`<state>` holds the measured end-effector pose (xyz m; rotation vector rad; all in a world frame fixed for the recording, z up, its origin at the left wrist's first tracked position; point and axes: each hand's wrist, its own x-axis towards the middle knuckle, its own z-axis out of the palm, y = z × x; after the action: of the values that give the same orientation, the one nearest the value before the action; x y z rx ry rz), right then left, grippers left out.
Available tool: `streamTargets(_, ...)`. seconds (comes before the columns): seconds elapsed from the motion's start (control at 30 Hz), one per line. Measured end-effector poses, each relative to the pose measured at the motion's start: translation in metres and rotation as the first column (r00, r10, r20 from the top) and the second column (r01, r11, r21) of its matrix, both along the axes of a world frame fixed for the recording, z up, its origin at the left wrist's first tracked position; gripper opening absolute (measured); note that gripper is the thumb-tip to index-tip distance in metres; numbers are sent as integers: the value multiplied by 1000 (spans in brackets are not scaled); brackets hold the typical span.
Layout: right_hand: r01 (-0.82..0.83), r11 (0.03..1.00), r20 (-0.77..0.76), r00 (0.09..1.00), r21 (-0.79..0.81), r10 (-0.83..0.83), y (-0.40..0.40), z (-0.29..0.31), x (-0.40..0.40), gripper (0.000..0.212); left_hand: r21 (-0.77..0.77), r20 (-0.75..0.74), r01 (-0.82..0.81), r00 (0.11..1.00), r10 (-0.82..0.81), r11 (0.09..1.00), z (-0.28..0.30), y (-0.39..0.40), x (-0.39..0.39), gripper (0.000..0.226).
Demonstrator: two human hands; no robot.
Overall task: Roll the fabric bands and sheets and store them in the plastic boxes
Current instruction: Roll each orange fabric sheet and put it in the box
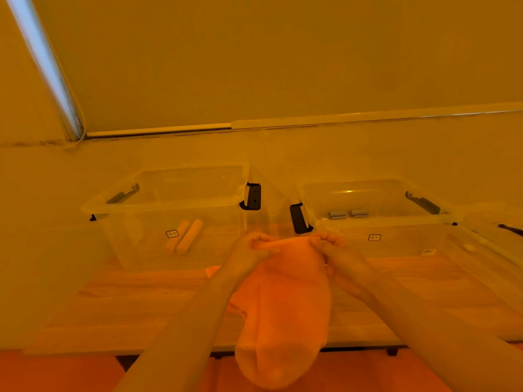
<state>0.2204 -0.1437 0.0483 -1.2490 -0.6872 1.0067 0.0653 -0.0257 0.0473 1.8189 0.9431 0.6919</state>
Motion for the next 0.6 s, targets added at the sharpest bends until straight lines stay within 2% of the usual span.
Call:
streamTargets(0.13, 31, 999, -44, 999, 34, -29, 4, 7, 6, 21, -44, 47, -6, 999, 8, 999, 3, 6, -3, 15)
streamTargets(0.27, 35, 998, -1, 999, 48, -35, 12, 18, 9, 25, -59, 112, -12, 993, 19, 998, 21, 5, -9, 7)
streamTargets(0.47, 60, 994, 68, 996, 90, -66, 29, 52, 13, 26, 41, 109, -25, 994, 21, 999, 60, 21, -26, 6)
streamTargets(0.6, 45, 991, 100, 993, 128, -58, 43, 84, 9, 25, 96, 184, -72, 981, 54, 993, 94, 26, -36, 3)
